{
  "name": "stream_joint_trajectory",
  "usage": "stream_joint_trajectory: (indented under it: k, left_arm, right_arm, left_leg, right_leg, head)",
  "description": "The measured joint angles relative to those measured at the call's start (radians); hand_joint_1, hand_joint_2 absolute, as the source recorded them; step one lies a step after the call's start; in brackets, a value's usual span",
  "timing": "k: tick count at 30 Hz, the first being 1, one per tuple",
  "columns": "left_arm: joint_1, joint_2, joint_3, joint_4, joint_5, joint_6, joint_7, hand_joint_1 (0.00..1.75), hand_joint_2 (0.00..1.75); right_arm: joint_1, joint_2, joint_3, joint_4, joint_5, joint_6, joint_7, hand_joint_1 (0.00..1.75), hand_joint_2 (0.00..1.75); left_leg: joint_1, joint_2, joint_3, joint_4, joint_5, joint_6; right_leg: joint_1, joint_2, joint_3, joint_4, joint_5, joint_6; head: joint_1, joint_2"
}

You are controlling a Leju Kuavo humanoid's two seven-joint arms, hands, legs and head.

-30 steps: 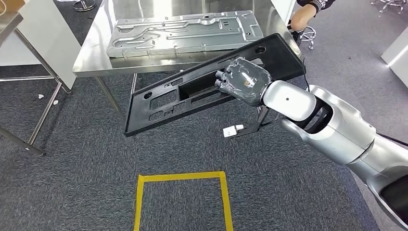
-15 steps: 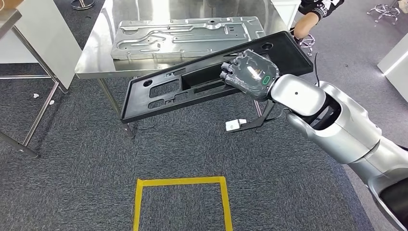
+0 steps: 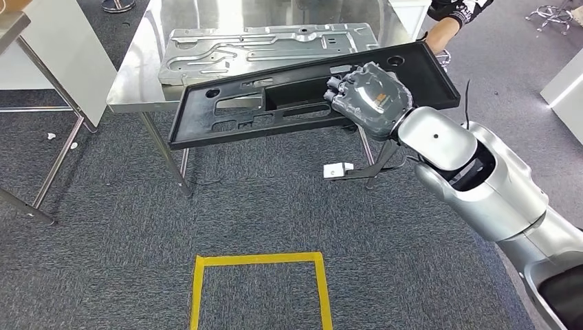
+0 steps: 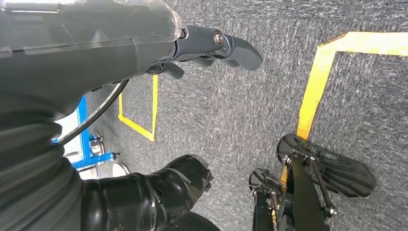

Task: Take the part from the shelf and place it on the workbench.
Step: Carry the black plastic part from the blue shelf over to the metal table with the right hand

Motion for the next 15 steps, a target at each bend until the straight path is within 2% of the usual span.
stream_joint_trajectory:
  k: [13, 15]
  left_arm:
    - [-0.001, -0.007, 0.0, 0.0, 0.0, 0.013, 0.0, 0.0, 1.75]
    - [-0.001, -0.007, 0.0, 0.0, 0.0, 0.013, -0.004, 0.0, 1.75]
  right_arm:
    - [0.096, 0.013, -0.112, -0.017, 0.046, -0.017, 0.004, 1.75, 1.75]
    - [0.107, 0.013, -0.122, -0.017, 0.053, -0.017, 0.0, 1.75, 1.75]
  left_leg:
    - [0.0, 0.0, 0.0, 0.0, 0.0, 0.0]
    - [-0.003, 0.0, -0.001, 0.003, -0.004, 0.005]
  right_leg:
    - [0.0, 0.0, 0.0, 0.0, -0.001, 0.001]
    - [-0.003, 0.0, 0.001, -0.002, -0.002, 0.004]
  head:
    - [0.0, 0.0]
    - [0.0, 0.0]
